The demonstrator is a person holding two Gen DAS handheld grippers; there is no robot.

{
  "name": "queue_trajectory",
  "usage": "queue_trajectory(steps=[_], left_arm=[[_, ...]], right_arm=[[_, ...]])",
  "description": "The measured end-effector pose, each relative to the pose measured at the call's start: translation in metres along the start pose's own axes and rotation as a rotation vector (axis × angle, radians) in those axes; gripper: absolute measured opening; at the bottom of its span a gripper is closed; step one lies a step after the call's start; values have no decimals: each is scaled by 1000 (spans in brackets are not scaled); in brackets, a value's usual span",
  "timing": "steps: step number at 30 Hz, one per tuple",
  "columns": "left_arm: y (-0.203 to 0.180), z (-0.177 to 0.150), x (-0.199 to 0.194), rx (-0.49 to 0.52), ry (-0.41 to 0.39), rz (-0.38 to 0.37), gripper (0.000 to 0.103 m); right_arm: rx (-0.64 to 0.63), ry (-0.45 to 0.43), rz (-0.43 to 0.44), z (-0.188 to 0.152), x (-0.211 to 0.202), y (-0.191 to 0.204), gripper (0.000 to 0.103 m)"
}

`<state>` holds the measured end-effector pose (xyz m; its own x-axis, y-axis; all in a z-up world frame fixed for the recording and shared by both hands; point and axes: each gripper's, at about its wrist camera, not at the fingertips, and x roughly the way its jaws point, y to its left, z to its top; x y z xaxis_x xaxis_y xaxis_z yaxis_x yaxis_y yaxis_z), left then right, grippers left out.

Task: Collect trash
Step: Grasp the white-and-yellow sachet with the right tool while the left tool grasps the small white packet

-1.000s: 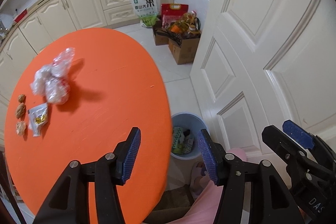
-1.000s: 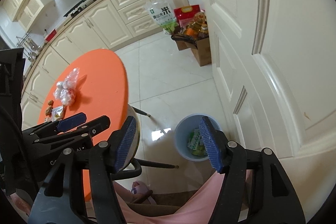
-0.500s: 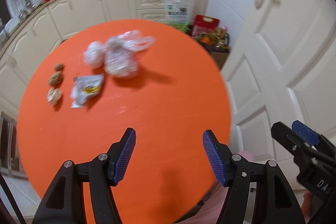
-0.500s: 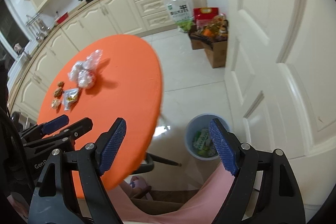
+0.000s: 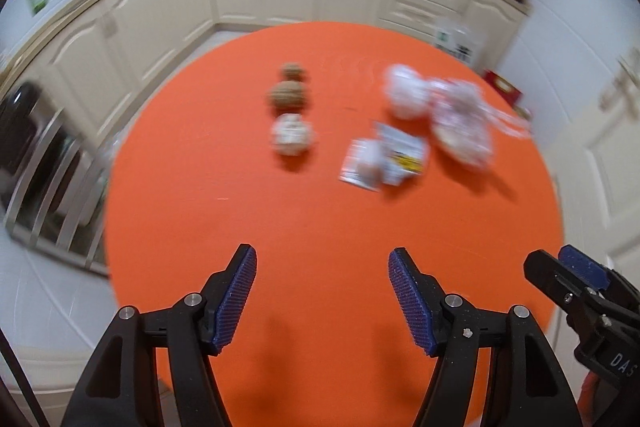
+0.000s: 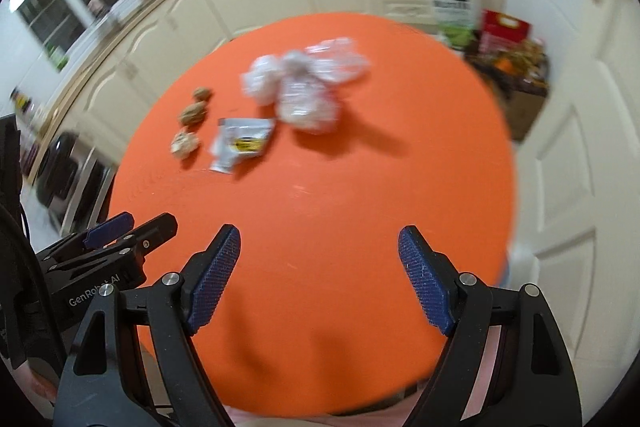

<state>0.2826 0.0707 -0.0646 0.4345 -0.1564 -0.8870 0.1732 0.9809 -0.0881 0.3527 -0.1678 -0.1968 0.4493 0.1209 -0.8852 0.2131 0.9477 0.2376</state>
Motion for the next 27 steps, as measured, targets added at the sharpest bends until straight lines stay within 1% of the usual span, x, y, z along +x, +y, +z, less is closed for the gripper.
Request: queue_trajectory(steps=[2, 3, 6, 8, 9, 13, 17, 19, 20, 21, 22, 23, 24, 27], left_arm=[[15, 6, 1, -41, 4, 14, 65], [26, 7, 2, -60, 6, 22, 65], [49, 14, 7, -96, 11, 41, 65], [59, 18, 13, -115, 21, 42, 65], [62, 21, 16, -123, 26, 40, 64], [73, 31, 33, -136, 42, 24, 65], [78, 40, 50, -137, 63, 7, 65], [80, 44, 59, -141, 71, 6, 65], [81, 45, 62, -144, 73, 7, 65], [83, 46, 64, -147, 75, 8, 65], [84, 47, 66, -151, 77, 9, 64], [85, 48, 68, -155, 78, 10, 64], [86, 49, 69, -158, 79, 11, 64], [83, 52, 73, -160, 76, 14, 64]], right_arm=[[-39, 13, 20, 12, 14, 18, 80], [-50, 20, 15, 17, 21, 25, 80], [-83, 34, -27, 34, 44, 43, 80], [-102, 65, -27, 43, 60, 54, 79], [-107, 83, -23, 46, 69, 59, 76], [-127, 129, -35, 55, 96, 69, 74], [-116, 171, -45, 64, 120, 70, 65], [-121, 185, -25, 65, 128, 69, 60], [-131, 183, -30, 65, 128, 68, 53], [-148, 163, -37, 64, 126, 69, 46], [-155, 163, -34, 64, 126, 69, 41], [-154, 170, -26, 64, 127, 67, 35], [-152, 169, -22, 64, 127, 65, 32], [-161, 151, -12, 64, 122, 62, 30]])
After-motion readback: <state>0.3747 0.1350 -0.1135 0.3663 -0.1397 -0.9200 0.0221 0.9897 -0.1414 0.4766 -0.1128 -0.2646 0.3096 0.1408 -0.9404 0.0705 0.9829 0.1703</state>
